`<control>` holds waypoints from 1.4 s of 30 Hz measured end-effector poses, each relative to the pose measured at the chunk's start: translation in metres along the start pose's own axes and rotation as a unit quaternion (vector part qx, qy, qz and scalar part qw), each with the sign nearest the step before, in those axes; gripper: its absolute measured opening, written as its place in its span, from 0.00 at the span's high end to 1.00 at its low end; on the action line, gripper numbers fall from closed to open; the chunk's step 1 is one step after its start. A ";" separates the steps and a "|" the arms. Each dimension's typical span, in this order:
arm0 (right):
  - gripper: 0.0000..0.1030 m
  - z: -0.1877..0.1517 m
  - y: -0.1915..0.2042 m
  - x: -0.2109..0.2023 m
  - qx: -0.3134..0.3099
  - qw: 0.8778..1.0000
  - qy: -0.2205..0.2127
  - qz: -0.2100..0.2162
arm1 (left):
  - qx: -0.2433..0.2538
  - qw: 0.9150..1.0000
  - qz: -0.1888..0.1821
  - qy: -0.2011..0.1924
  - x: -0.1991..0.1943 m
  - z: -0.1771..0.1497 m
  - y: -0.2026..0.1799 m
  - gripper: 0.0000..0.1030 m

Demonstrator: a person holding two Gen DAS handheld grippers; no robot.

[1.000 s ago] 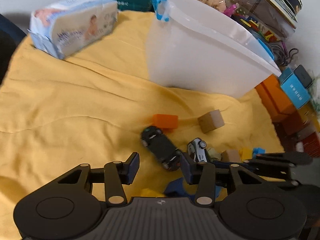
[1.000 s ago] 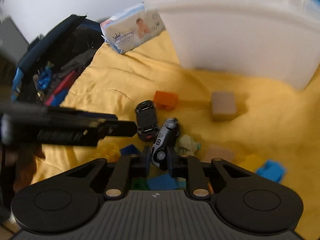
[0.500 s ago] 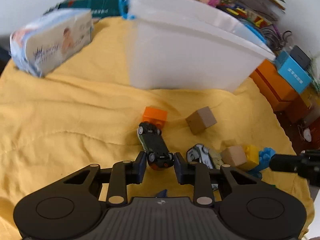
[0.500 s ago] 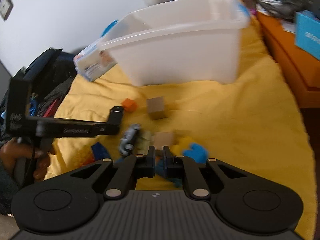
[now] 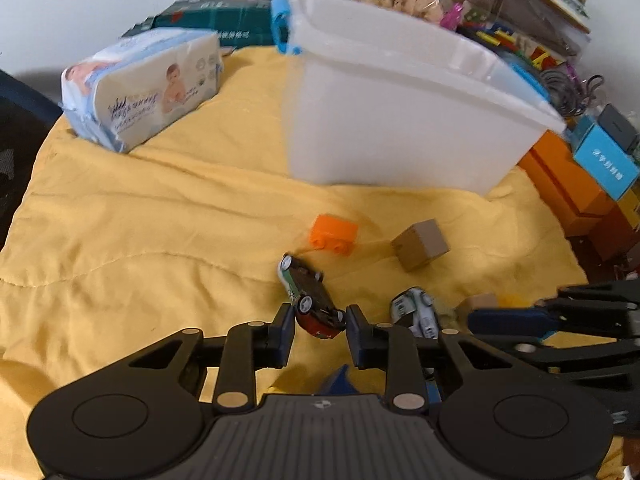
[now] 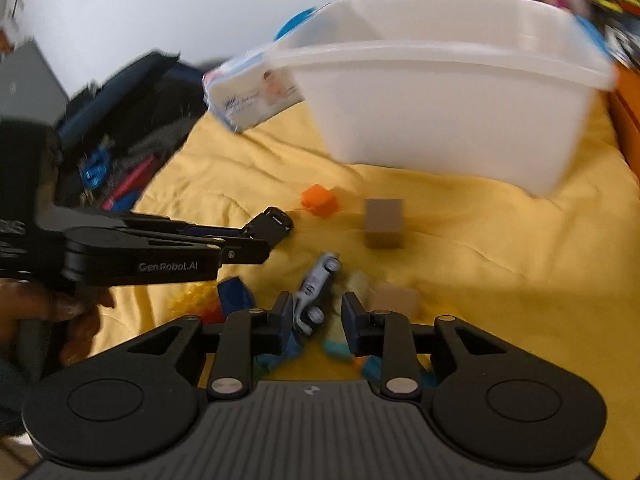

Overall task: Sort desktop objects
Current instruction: 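Lift the held cars from the pile with both tools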

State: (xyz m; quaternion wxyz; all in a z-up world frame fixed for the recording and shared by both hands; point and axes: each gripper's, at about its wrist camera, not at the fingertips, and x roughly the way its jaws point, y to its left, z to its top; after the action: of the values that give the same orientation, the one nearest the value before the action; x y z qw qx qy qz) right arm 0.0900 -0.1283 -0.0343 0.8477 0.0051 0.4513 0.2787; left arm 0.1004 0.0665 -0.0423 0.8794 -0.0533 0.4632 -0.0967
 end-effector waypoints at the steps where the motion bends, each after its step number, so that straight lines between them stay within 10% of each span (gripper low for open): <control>1: 0.70 0.003 0.005 0.008 -0.008 1.000 0.005 -0.012 | 0.000 1.000 -0.003 0.004 0.001 0.001 0.003 0.70; 14: 0.80 -0.001 0.031 0.030 -0.094 0.993 0.016 -0.063 | 0.024 0.999 -0.030 0.019 0.020 0.012 0.012 0.80; 24: 0.81 -0.015 -0.027 -0.051 0.047 0.999 0.002 0.026 | 0.101 0.994 -0.050 -0.002 -0.052 -0.025 -0.036 0.80; 34: 0.80 -0.060 -0.043 -0.039 0.077 0.980 0.097 0.158 | 0.150 0.988 0.004 0.028 -0.064 -0.081 -0.076 0.80; 42: 0.71 -0.060 -0.043 -0.047 -0.008 0.994 0.076 0.076 | 0.218 0.970 0.094 0.054 -0.044 -0.106 -0.101 0.70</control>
State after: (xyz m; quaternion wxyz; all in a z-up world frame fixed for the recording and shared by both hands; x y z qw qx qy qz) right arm 0.0441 -0.2017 -0.0451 0.7873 0.0116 0.5106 0.3455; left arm -0.0230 -0.0229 -0.0484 0.8484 0.1887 0.4810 -0.1154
